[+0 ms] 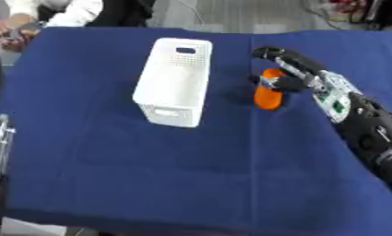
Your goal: Pick up objects on the table and place them in the box.
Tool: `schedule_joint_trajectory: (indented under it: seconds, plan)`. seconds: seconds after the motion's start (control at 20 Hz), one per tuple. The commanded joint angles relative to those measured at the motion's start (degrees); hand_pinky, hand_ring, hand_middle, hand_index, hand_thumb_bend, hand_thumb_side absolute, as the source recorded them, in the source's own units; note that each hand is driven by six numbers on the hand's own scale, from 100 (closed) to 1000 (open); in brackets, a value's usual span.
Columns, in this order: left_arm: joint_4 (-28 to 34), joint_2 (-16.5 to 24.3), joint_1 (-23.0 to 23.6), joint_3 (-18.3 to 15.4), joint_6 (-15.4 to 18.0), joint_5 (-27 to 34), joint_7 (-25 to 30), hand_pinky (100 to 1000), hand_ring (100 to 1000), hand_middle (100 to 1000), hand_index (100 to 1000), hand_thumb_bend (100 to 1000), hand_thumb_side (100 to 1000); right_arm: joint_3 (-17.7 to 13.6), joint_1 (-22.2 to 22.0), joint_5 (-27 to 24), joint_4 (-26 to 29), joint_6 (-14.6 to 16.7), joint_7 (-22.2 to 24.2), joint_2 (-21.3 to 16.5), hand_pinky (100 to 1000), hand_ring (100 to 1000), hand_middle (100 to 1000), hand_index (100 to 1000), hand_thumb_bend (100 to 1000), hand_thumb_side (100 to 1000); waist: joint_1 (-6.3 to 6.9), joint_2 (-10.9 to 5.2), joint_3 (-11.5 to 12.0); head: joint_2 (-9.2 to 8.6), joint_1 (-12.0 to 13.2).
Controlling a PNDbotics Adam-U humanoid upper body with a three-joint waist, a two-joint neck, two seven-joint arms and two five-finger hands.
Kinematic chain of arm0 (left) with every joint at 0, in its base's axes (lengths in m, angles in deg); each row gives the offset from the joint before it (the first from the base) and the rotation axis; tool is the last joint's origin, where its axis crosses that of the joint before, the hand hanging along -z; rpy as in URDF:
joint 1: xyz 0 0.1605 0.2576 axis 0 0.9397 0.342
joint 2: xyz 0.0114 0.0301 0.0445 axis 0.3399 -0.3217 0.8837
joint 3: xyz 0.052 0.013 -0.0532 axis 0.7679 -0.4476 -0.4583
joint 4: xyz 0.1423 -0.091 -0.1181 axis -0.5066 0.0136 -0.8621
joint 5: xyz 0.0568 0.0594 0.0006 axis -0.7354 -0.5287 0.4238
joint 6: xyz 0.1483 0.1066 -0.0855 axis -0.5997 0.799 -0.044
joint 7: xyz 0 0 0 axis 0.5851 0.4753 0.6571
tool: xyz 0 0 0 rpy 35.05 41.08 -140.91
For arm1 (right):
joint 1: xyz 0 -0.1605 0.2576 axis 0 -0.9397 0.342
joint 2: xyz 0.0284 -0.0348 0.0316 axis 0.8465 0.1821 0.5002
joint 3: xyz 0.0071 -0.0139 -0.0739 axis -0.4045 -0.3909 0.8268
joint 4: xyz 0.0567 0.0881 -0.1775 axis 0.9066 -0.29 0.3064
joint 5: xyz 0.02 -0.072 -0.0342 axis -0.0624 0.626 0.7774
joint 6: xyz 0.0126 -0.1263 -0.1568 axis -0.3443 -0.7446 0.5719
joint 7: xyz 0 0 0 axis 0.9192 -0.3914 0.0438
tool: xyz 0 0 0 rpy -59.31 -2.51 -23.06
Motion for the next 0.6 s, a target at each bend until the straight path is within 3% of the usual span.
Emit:
schedule_joint_trajectory:
  seconds: [0.05, 0.6]
  plan:
    - [0.84, 0.18, -1.17, -0.09, 0.20, 0.34, 0.29, 1000, 935, 991, 947, 227, 852, -0.48, 1.58, 0.51, 0.13, -0.02, -0.06, -0.84, 886, 882, 920, 933, 447, 1000, 0.00, -0.63, 0.09, -0.04, 1.02]
    - [0.84, -0.02, -1.87, -0.06, 0.21, 0.39, 0.50, 1000, 935, 991, 947, 228, 850, -2.41, 0.59, 1.35, -3.24, -0.37, -0.16, -1.23, 860, 883, 928, 948, 431, 1000, -0.14, -0.03, 0.44, -0.04, 2.28]
